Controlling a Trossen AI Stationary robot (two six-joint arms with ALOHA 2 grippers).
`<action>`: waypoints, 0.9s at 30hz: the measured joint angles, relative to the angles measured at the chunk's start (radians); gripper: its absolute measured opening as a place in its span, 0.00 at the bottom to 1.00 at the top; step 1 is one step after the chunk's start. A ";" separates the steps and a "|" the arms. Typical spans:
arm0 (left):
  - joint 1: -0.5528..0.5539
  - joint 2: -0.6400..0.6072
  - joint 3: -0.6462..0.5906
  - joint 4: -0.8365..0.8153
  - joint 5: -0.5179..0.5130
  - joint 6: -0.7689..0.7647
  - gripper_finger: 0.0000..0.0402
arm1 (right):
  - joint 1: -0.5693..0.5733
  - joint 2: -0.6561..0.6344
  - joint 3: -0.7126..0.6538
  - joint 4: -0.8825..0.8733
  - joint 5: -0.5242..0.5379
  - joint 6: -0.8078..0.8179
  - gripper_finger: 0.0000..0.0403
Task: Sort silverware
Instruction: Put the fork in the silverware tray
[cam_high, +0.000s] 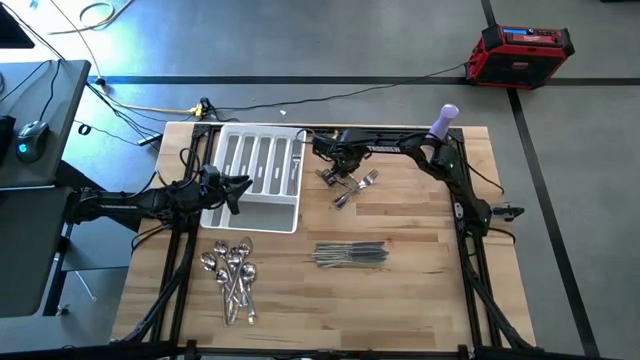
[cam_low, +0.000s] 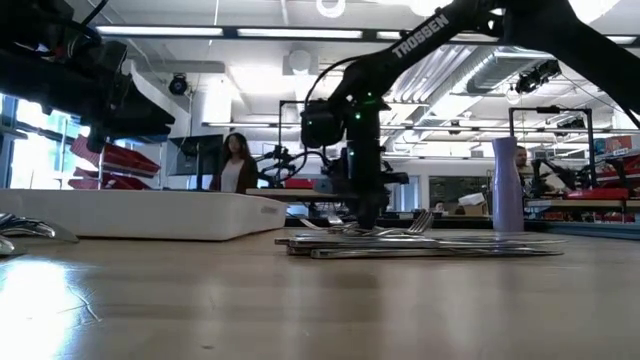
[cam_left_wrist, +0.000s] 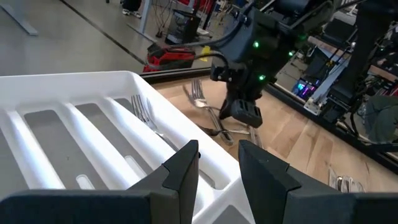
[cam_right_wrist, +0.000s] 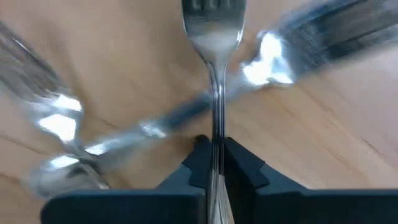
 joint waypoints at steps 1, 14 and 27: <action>0.000 0.000 0.000 0.000 0.000 0.000 0.24 | 0.003 -0.003 -0.002 -0.034 0.028 0.014 0.02; 0.000 0.000 0.000 0.007 -0.002 0.000 0.24 | 0.115 -0.188 -0.002 0.292 -0.037 0.152 0.00; 0.000 0.000 0.000 0.012 -0.005 0.000 0.24 | 0.172 -0.078 -0.003 0.756 0.105 0.365 0.01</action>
